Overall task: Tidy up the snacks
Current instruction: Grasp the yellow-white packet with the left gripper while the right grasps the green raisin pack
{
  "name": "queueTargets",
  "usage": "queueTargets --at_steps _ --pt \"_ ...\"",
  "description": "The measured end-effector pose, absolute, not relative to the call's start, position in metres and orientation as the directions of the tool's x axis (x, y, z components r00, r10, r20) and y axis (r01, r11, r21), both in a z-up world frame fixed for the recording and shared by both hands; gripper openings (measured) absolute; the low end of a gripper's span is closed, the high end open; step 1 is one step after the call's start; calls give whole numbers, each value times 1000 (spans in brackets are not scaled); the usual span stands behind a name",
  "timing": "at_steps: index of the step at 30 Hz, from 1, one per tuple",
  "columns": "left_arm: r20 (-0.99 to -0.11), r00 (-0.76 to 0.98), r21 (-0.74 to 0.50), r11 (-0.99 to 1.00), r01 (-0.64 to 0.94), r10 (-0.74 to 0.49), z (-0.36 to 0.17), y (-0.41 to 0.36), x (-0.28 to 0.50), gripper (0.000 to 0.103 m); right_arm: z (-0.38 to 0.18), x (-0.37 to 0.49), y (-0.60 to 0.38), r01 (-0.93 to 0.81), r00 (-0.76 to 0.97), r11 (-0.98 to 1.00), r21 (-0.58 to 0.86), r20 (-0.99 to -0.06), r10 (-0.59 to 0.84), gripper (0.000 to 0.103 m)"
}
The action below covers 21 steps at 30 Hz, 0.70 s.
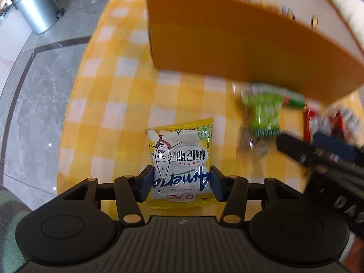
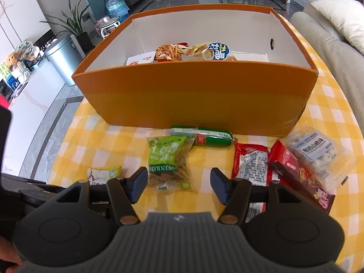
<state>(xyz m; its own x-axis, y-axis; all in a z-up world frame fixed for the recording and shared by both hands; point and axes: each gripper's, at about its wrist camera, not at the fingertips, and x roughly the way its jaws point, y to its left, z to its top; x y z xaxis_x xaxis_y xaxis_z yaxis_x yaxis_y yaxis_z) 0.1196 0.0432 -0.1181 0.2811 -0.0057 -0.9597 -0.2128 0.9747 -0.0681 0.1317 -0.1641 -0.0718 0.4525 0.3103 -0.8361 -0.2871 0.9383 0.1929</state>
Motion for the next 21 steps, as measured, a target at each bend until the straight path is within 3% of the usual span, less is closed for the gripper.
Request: queueTargets --at_steps 10,21 --pt "-926 374 -44 964 -261 58 -108 68 138 59 -78 142 -141 -334 442 927 168 -841 312 67" --pt "-932 361 -71 965 -254 26 -110 70 138 59 -98 156 -122 -334 389 930 155 -876 285 66"
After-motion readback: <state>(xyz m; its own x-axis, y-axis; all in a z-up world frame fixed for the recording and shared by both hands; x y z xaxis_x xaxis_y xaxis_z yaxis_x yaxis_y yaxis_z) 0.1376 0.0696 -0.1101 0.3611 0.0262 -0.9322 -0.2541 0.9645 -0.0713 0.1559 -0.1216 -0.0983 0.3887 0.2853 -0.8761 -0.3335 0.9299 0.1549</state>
